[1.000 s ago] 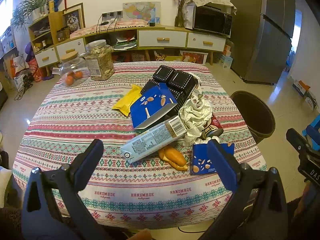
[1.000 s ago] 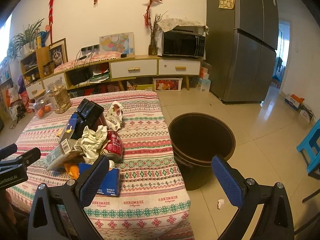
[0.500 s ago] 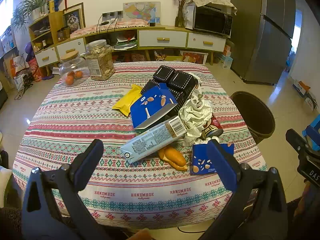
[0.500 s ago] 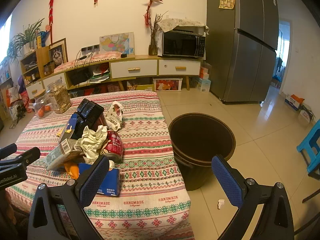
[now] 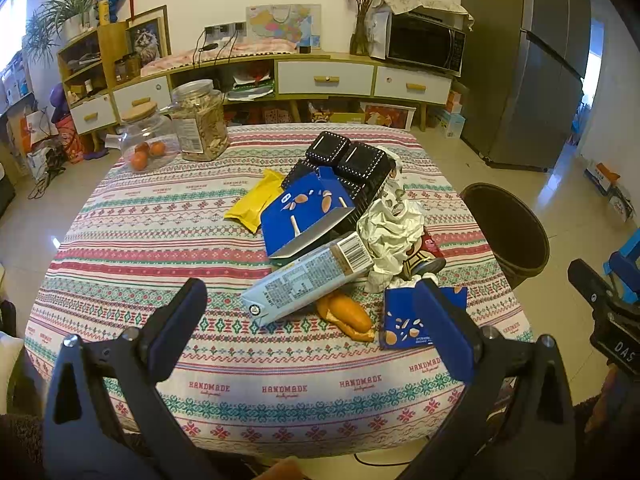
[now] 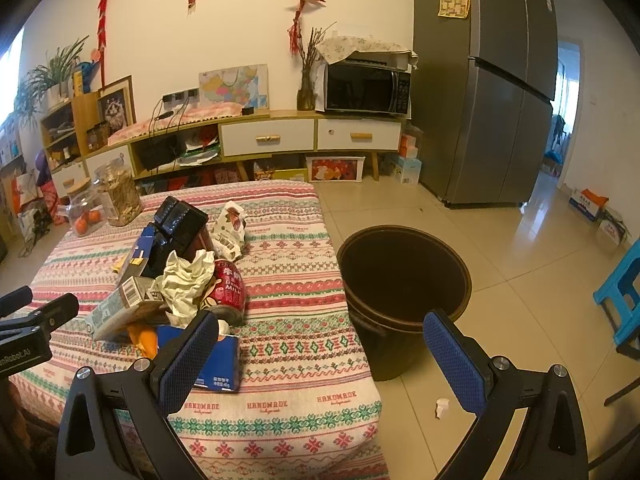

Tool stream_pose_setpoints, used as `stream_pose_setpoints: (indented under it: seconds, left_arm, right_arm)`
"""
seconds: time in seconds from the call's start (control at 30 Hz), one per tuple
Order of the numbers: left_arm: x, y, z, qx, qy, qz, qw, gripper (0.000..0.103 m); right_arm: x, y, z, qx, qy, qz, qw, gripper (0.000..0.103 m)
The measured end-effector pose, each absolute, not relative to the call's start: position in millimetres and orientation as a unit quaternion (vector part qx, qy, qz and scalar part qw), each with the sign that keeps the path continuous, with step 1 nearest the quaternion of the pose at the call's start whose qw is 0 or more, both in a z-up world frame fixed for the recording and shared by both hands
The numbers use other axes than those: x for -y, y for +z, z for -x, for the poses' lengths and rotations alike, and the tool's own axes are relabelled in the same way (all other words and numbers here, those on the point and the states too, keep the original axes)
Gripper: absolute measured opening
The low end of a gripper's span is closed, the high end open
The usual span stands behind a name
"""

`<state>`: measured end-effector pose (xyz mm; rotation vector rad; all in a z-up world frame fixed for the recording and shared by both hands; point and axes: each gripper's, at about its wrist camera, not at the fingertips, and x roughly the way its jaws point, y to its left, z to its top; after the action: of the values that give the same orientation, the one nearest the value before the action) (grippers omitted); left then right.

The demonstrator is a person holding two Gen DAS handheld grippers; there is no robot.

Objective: Collect trash

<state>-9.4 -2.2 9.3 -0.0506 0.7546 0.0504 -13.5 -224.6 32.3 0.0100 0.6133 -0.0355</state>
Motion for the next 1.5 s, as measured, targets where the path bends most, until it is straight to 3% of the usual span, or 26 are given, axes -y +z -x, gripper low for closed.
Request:
stream_pose_setpoints:
  seconds: [1.07,1.5]
  left_arm:
    - [-0.3,10.1,12.5,-0.372,0.025,0.023,0.928,0.102]
    - [-8.7,17.2,-1.1,-0.380,0.011,0.024,0.925,0.102]
  right_arm:
    - [229.9,34.2,14.3,-0.302,-0.021,-0.005,0.953,0.103]
    - [225.1,67.2,6.7,-0.301,0.001,0.025,0.953,0.103]
